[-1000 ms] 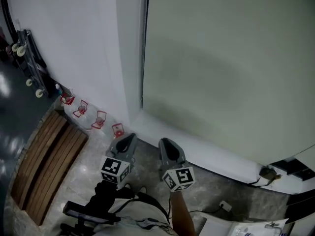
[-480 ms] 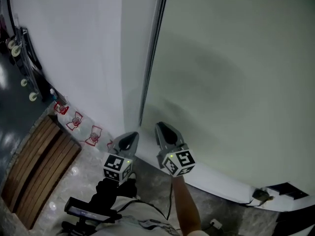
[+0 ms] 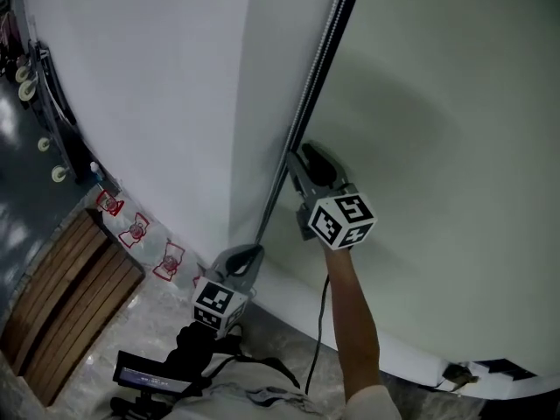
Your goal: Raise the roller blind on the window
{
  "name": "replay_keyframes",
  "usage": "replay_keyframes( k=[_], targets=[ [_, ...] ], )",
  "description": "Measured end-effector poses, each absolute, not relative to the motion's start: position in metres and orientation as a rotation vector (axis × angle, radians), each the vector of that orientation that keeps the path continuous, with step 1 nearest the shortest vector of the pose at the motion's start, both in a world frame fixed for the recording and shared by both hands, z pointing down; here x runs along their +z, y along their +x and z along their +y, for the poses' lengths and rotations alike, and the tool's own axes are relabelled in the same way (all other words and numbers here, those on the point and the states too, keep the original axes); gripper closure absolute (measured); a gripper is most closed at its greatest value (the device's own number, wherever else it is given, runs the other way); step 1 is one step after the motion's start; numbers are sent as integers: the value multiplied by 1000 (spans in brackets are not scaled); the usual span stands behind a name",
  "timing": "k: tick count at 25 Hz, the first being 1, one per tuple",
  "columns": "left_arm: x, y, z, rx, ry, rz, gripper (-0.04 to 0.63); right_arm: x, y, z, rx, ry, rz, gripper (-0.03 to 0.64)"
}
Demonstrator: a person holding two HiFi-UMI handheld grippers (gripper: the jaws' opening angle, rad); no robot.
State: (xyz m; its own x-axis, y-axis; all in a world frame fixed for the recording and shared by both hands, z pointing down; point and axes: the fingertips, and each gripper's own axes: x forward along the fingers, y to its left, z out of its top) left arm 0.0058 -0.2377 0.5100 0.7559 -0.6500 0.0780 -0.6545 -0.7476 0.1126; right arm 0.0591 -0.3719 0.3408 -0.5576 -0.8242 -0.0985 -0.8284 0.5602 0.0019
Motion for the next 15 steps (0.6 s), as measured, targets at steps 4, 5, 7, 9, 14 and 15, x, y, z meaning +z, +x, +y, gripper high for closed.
replay_keyframes(
  k=[4, 5, 7, 9, 14, 15],
  targets=[
    [511, 8, -250, 68, 2807, -1079, 595, 316, 49, -403, 49, -1301, 2741, 492],
    [510, 9, -251, 68, 2810, -1085, 595, 312, 46, -405, 45, -1266, 2747, 495],
    [507, 11, -254, 69, 2821, -1101, 595, 306, 41, -405, 64, -1232, 2743, 524],
    [506, 10, -255, 78, 2818, -1116, 595, 302, 38, -398, 95, -1194, 2743, 609],
    [497, 30, -245, 43, 2833, -1164, 595, 304, 53, -339, 106, -1014, 2810, 611],
    [493, 35, -245, 31, 2839, -1161, 593, 303, 57, -326, 100, -980, 2827, 611]
  ],
)
